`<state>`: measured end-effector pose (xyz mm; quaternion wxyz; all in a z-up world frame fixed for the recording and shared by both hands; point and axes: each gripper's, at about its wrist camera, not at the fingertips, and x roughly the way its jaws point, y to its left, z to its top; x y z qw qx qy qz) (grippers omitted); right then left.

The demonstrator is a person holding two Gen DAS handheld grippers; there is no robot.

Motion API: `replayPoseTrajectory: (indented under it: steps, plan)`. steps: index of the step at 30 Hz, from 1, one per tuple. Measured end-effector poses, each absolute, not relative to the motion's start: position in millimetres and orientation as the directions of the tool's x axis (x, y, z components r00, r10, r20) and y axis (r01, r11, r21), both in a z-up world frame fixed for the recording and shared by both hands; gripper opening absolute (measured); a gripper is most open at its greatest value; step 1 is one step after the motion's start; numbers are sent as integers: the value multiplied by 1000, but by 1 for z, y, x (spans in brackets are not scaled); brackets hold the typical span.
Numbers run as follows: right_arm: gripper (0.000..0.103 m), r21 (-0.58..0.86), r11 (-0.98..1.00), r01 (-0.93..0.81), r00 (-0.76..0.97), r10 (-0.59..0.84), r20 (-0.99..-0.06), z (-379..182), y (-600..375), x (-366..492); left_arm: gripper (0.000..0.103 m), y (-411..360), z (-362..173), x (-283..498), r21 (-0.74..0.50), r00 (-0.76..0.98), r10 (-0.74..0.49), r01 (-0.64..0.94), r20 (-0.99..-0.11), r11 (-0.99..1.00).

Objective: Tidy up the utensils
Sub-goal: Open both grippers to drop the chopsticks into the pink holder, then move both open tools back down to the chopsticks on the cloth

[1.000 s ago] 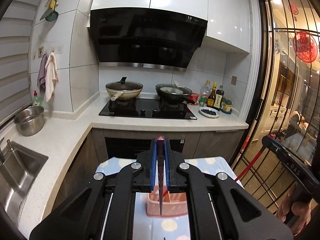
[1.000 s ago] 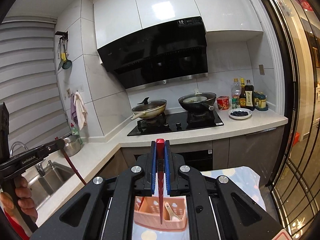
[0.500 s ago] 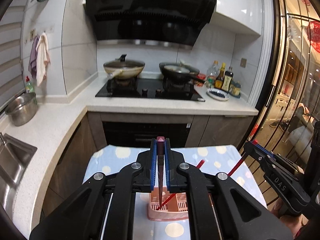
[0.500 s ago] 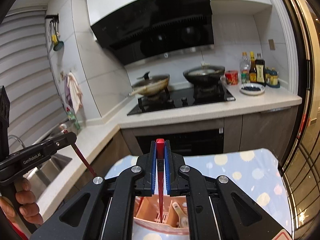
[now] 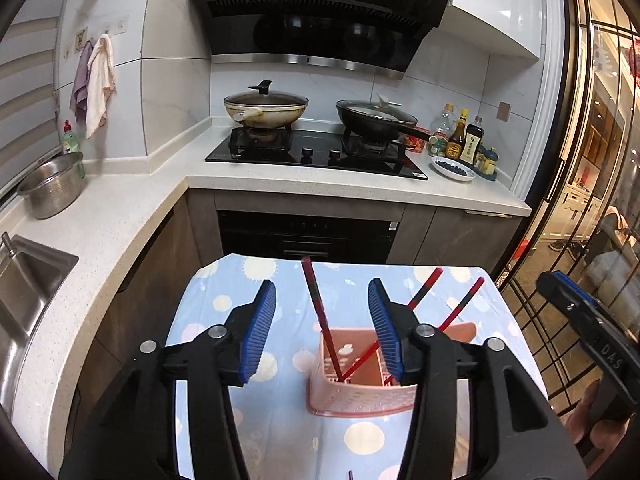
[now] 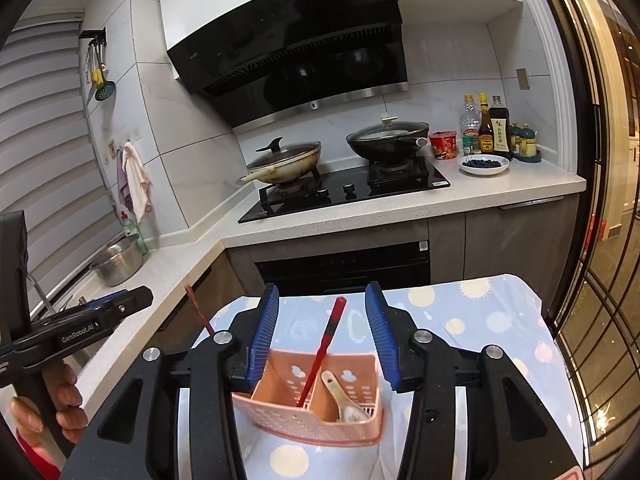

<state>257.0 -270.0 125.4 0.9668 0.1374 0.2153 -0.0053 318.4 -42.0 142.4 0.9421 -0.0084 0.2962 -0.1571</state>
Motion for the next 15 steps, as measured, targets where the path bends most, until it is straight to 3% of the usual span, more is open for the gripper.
replayPoseTrajectory:
  steps: [15]
  plan:
    - [44, 167, 980, 110, 862, -11, -506, 84, -253, 157, 50, -22, 90, 238, -79, 725, -264, 279, -636, 957]
